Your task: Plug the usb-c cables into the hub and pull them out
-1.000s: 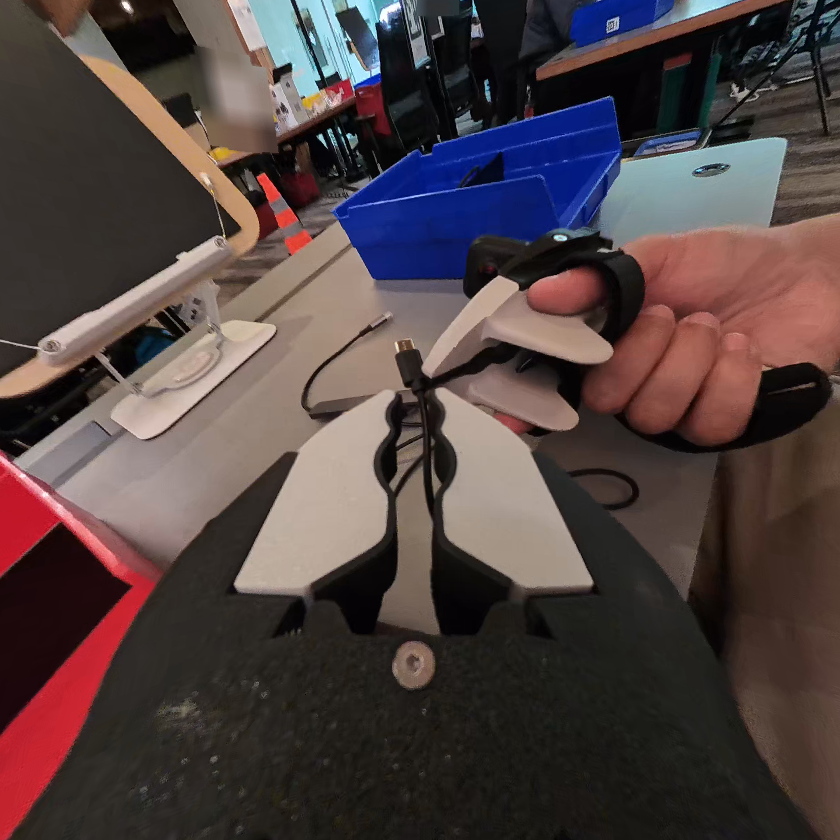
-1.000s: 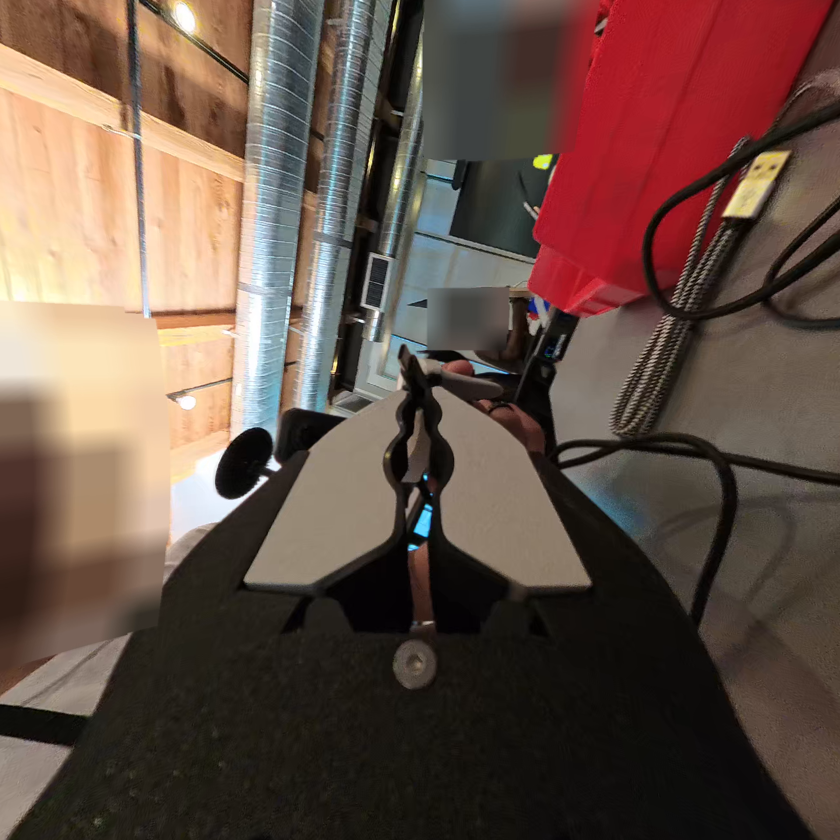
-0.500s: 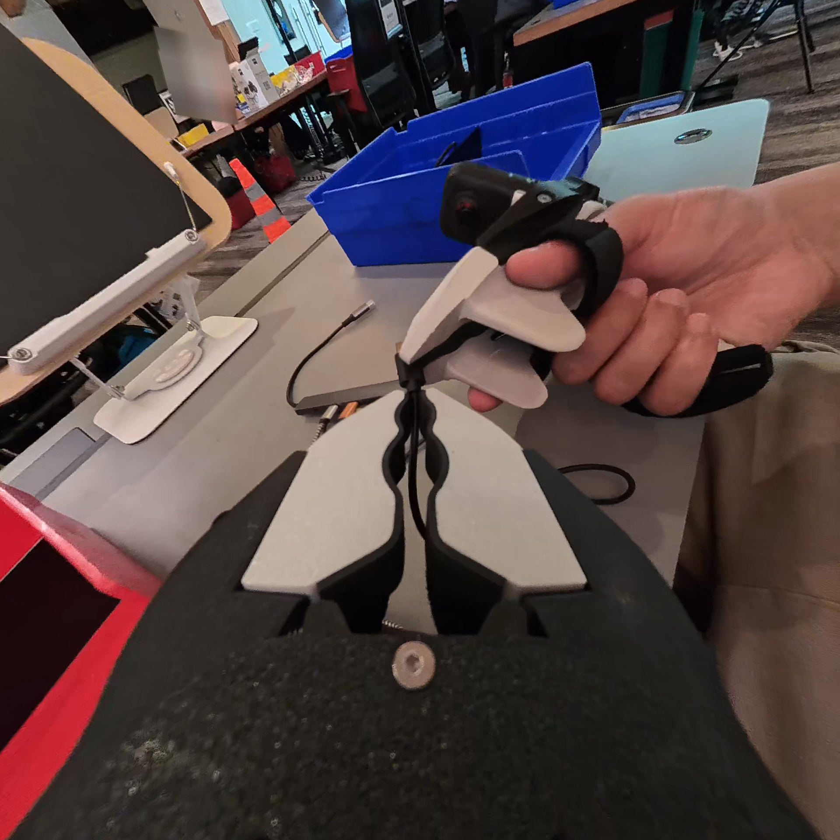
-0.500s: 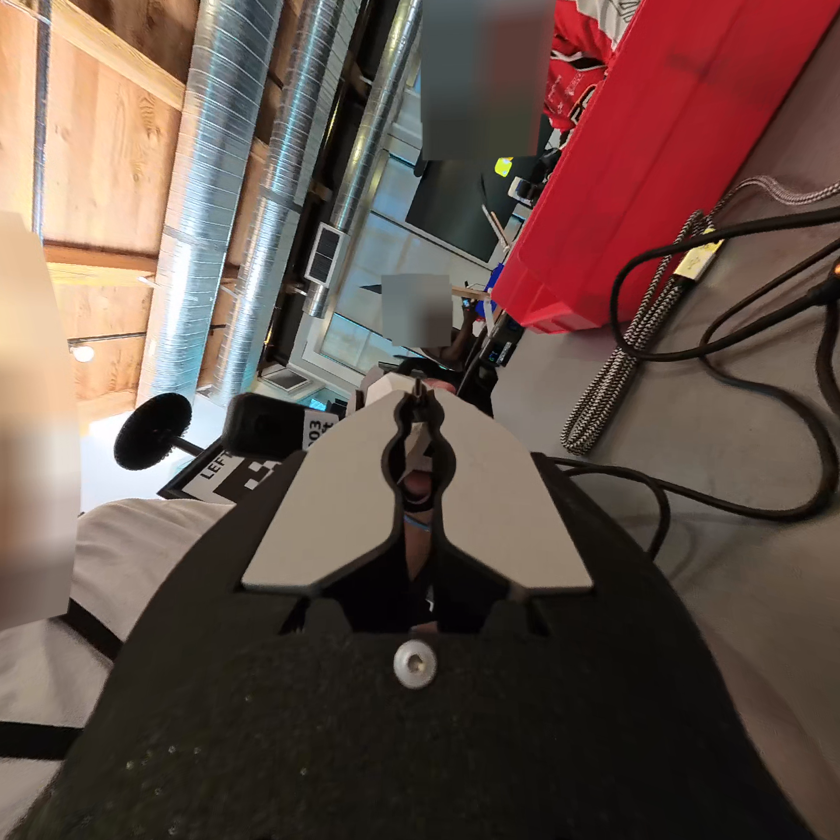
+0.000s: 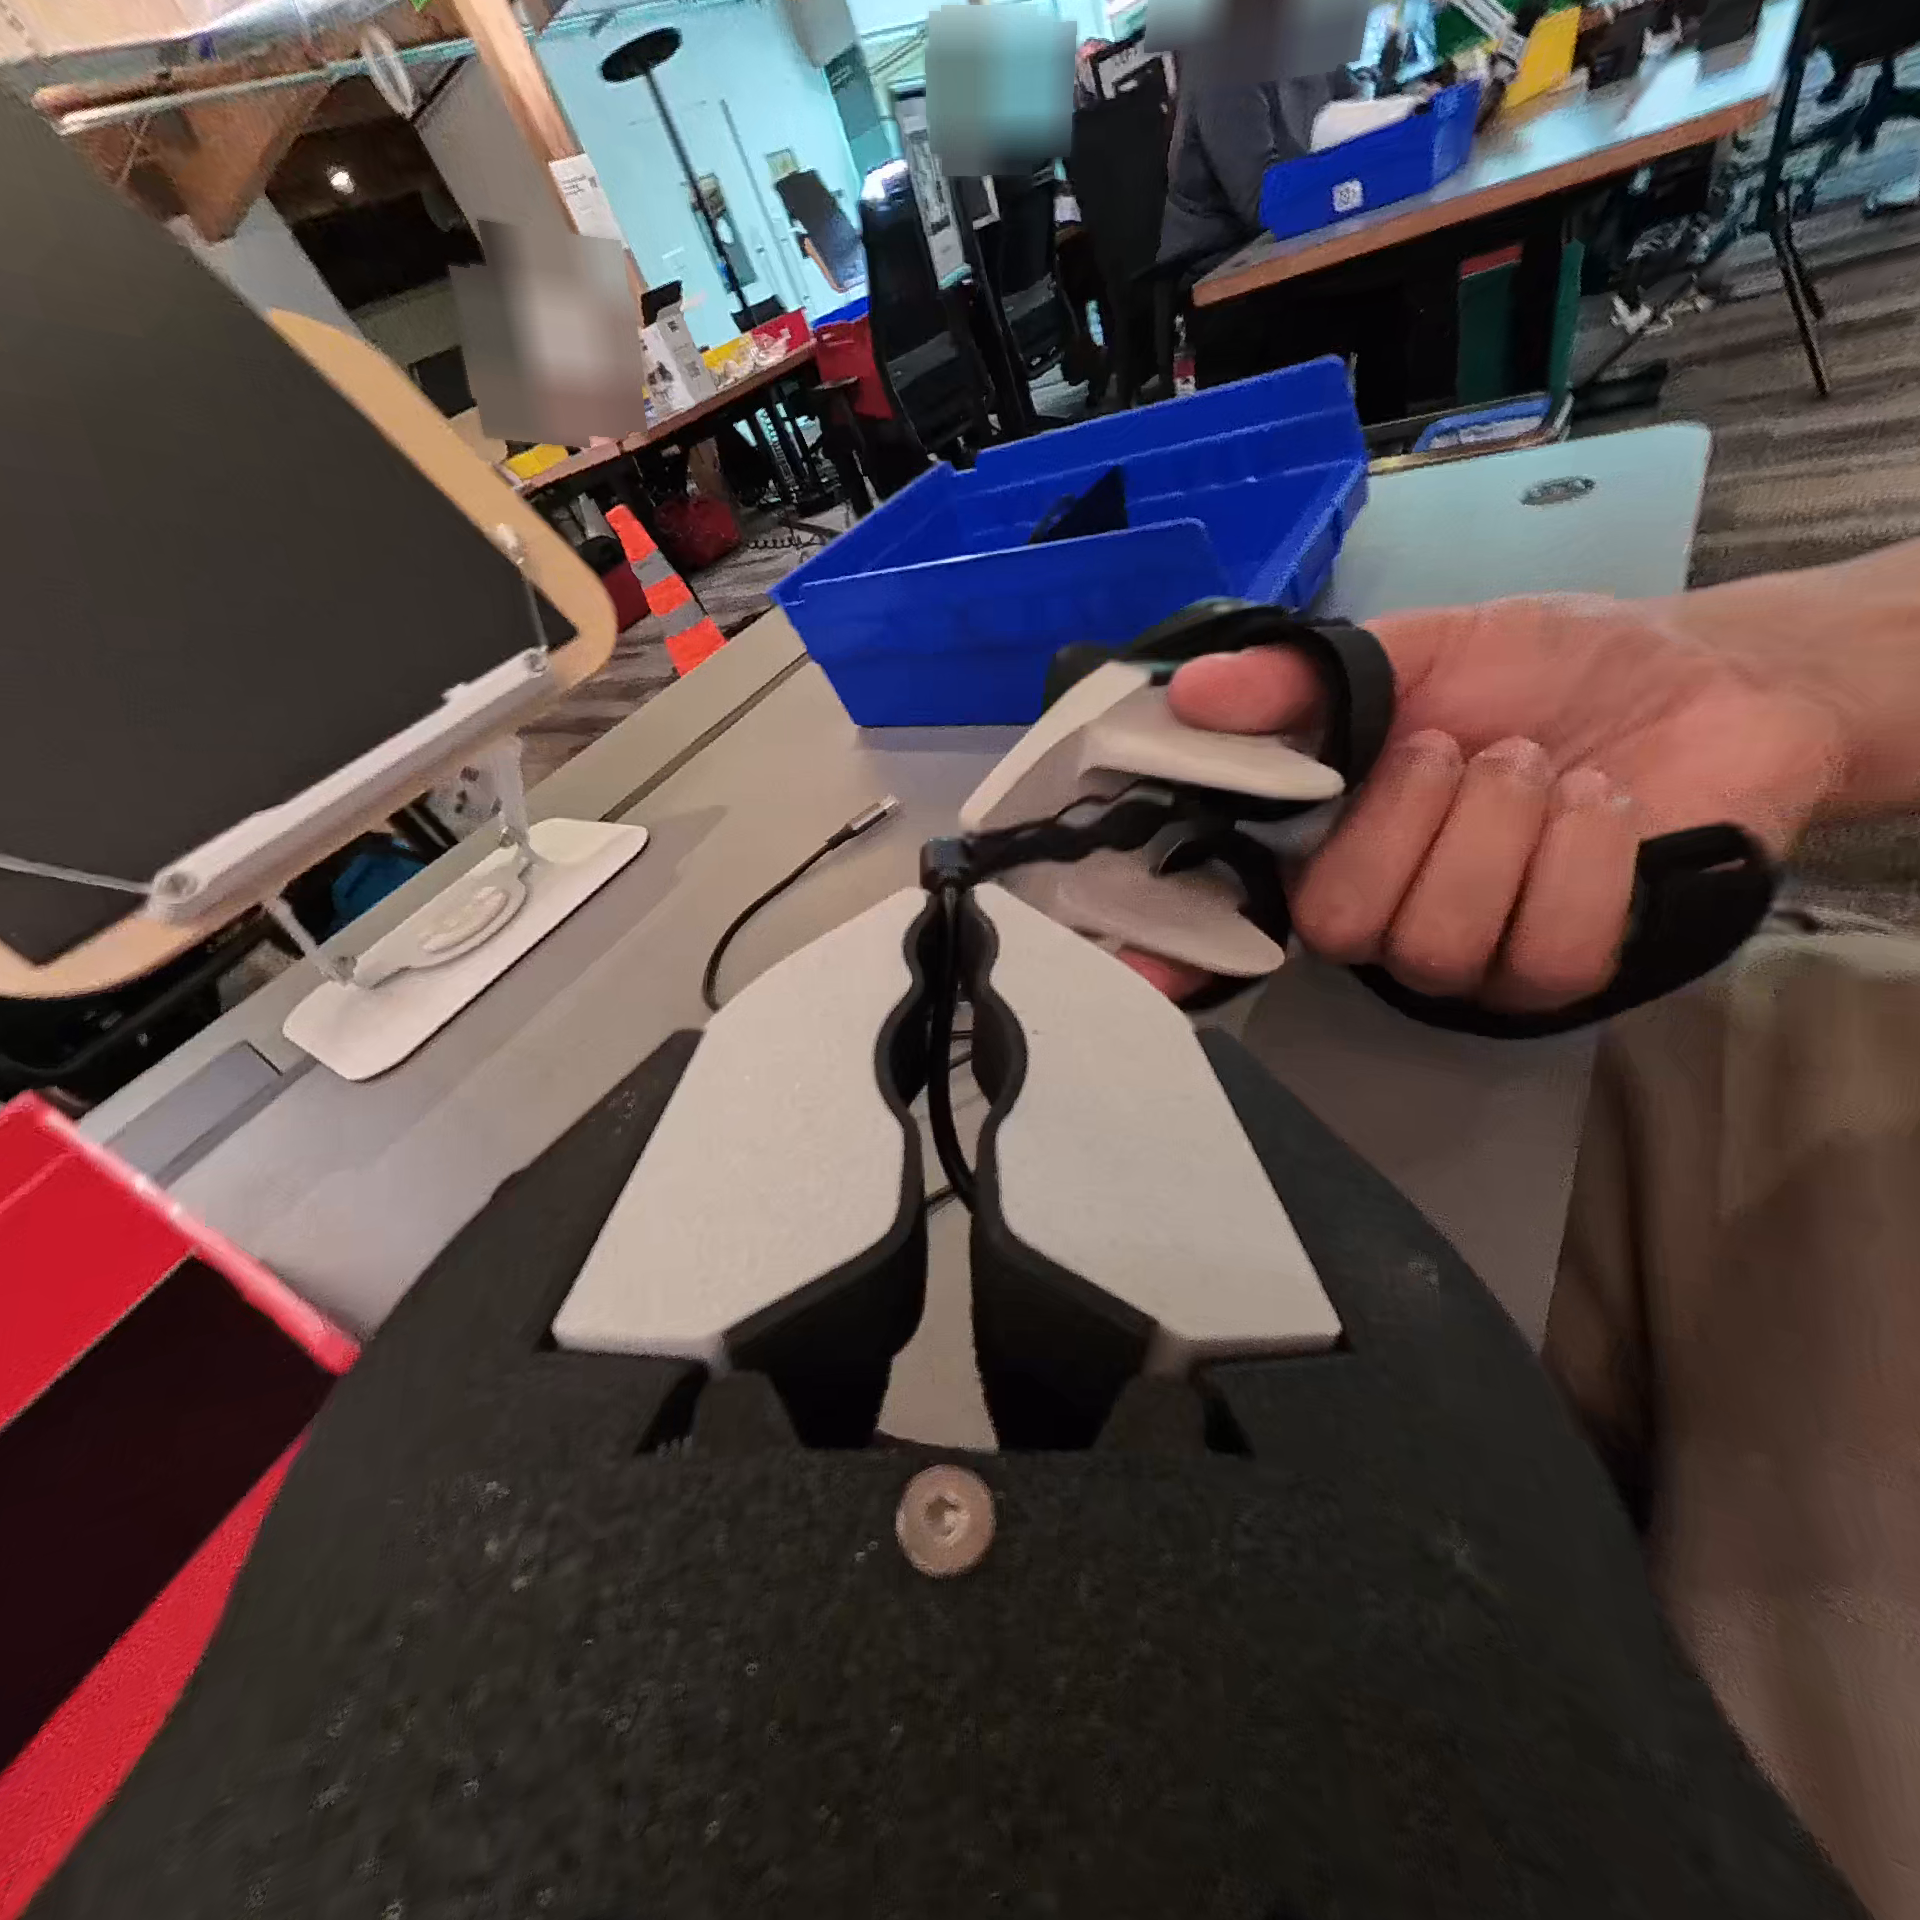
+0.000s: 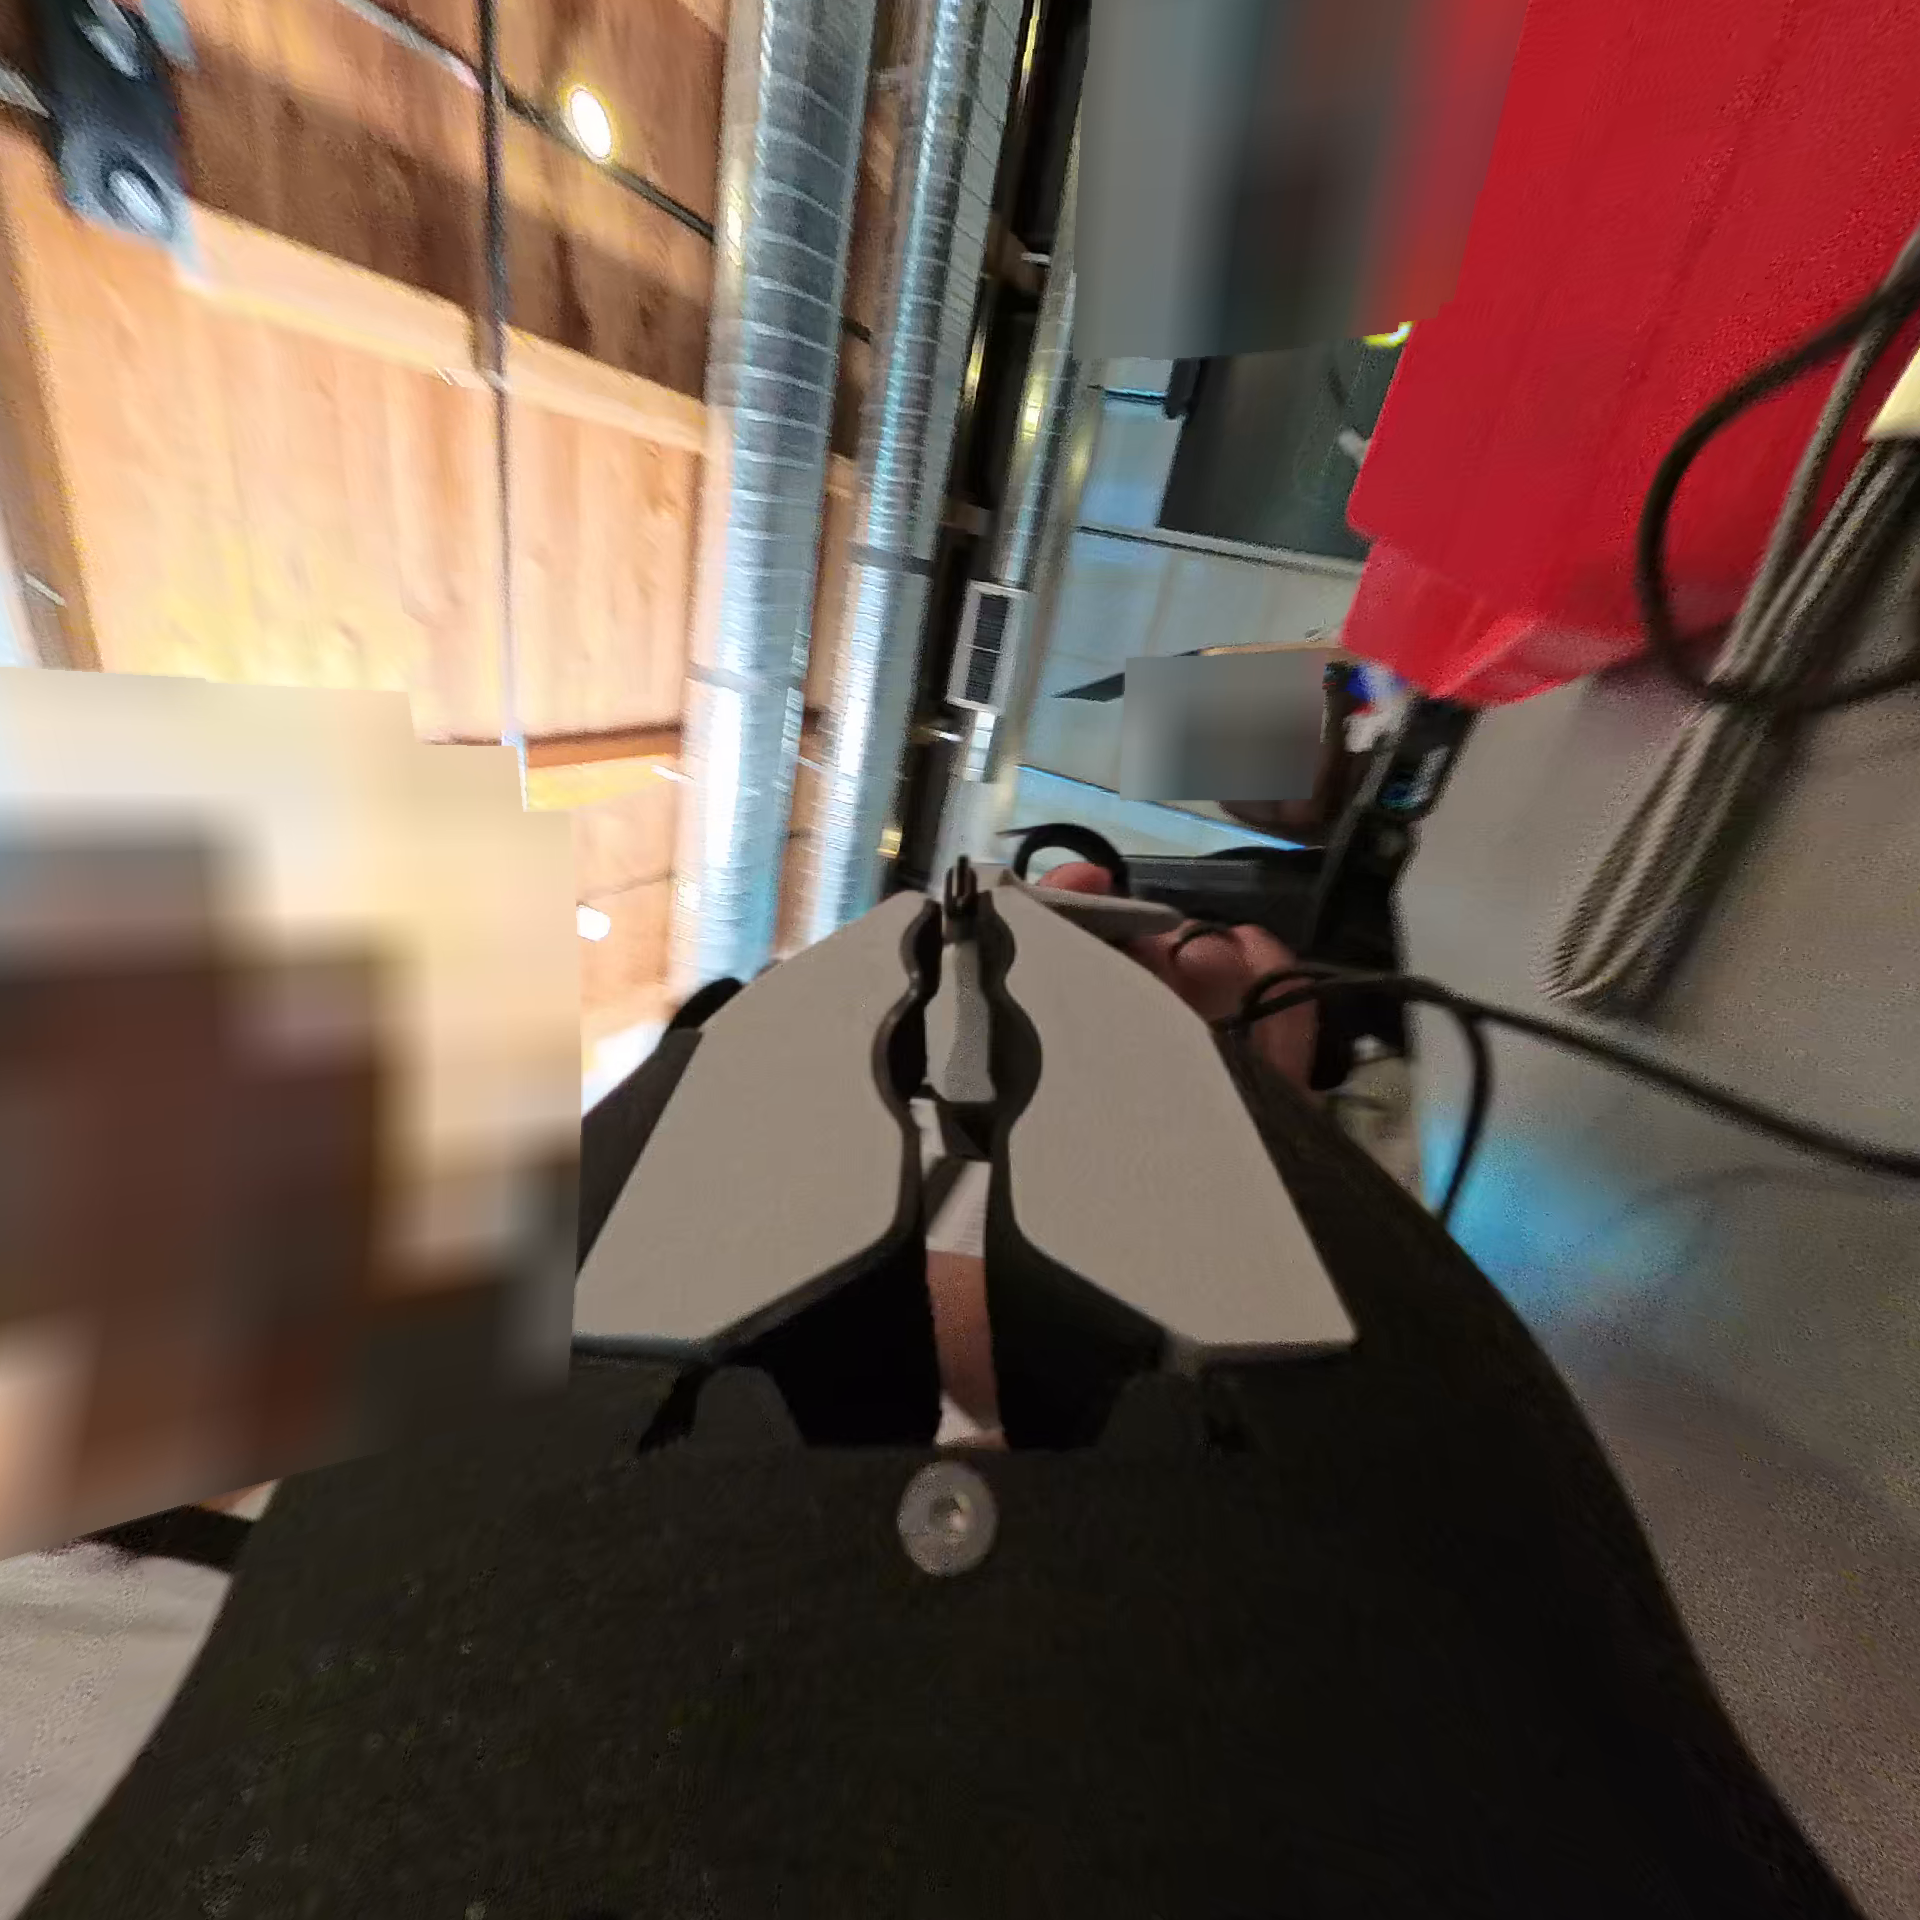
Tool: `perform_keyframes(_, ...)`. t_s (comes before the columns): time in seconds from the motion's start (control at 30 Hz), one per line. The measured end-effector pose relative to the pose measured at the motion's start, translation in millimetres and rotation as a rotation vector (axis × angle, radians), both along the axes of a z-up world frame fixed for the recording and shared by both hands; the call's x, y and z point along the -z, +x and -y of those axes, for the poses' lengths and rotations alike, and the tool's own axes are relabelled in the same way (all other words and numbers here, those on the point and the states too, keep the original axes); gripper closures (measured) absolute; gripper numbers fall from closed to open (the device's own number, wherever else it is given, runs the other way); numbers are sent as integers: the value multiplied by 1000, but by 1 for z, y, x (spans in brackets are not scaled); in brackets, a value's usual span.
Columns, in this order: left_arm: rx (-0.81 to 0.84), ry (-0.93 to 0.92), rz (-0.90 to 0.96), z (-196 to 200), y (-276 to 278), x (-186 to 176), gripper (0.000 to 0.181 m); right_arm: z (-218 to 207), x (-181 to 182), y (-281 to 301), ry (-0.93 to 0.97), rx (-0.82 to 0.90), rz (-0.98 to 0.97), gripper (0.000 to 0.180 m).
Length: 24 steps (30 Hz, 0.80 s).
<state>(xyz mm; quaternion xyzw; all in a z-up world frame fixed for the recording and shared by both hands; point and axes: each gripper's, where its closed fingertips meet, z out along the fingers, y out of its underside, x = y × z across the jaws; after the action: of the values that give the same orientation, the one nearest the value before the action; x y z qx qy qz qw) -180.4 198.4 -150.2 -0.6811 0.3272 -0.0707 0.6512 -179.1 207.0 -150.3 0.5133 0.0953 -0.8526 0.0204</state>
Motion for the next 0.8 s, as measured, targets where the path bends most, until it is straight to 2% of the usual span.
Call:
perform_keyframes(0.03,-16,-23,32,-3,-6,-1,179,-8,2,3,115,50,48,171)
perform_keyframes(0.1,-44,-101,93,-10,-18,5,179,-36,20,9,433,215,267,156)
perform_keyframes(0.17,-55,-176,140,-15,-27,16,179,-71,50,22,805,398,589,148)
perform_keyframes(0.23,-66,-231,154,-19,-31,27,179,-94,81,34,1082,460,900,138)
perform_keyframes(0.27,-62,-240,154,-19,-30,29,179,-100,95,38,1130,462,1018,133)
perform_keyframes(0.3,-55,-252,147,-19,-28,31,179,-102,104,37,1115,457,1085,131)
perform_keyframes(0.37,-41,-270,124,-18,-22,36,179,-96,113,26,1048,419,1094,131)
perform_keyframes(0.47,-32,-264,74,-16,-16,41,179,-101,118,17,1072,421,1160,131)
perform_keyframes(0.6,-37,-285,60,-17,-15,46,179,-110,128,12,1114,390,1261,155)
perform_keyframes(0.63,-48,-296,62,-18,-16,49,179,-111,130,12,1110,378,1275,156)
perform_keyframes(0.73,-96,-355,71,-26,-21,59,179,-111,130,12,1089,350,1245,157)
perform_keyframes(0.8,-127,-394,77,-35,-21,66,179,-109,120,13,1089,391,1165,158)
